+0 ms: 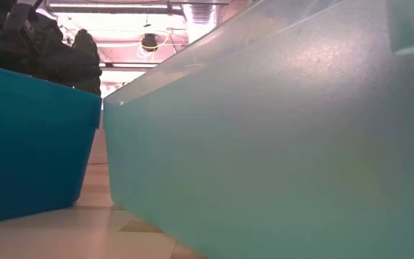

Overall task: Pick and place medicine bottles into bin by pill shape (circle, oval)
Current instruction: Return to Home Position

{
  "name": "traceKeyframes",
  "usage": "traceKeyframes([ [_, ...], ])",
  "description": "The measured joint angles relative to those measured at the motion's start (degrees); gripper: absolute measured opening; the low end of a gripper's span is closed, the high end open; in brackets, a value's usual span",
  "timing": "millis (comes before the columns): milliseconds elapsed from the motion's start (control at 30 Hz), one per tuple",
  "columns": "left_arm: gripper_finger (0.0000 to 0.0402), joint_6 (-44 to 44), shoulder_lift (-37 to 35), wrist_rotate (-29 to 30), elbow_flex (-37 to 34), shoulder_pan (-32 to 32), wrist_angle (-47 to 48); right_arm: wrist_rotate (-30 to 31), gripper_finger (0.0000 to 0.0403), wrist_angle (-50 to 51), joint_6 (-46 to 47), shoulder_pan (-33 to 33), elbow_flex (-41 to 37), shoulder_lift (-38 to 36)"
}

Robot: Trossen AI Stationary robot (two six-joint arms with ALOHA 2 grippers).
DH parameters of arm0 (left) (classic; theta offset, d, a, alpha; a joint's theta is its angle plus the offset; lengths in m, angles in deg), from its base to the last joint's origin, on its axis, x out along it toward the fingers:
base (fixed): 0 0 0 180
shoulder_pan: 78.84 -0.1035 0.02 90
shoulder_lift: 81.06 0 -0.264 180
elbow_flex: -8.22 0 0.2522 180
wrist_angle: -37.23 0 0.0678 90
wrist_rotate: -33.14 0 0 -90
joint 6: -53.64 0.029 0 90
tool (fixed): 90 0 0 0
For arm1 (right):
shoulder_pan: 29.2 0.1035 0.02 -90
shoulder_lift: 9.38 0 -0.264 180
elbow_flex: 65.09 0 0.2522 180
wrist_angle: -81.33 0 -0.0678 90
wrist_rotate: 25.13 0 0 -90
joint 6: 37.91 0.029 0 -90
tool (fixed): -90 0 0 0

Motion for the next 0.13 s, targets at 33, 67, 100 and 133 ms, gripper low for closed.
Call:
traceKeyframes([
  [33,0.0122,0.0,0.0,0.0,0.0,0.0,0.0,0.0,0.0282,0.0,0.0,0.0,0.0,0.0],
  [67,0.0122,0.0,0.0,0.0,0.0,0.0,0.0,0.0,0.0282,0.0,0.0,0.0,0.0,0.0],
  [100,0.0122,0.0,0.0,0.0,0.0,0.0,0.0,0.0,0.0282,0.0,0.0,0.0,0.0,0.0],
  [133,0.0122,0.0,0.0,0.0,0.0,0.0,0.0,0.0,0.0282,0.0,0.0,0.0,0.0,0.0],
])
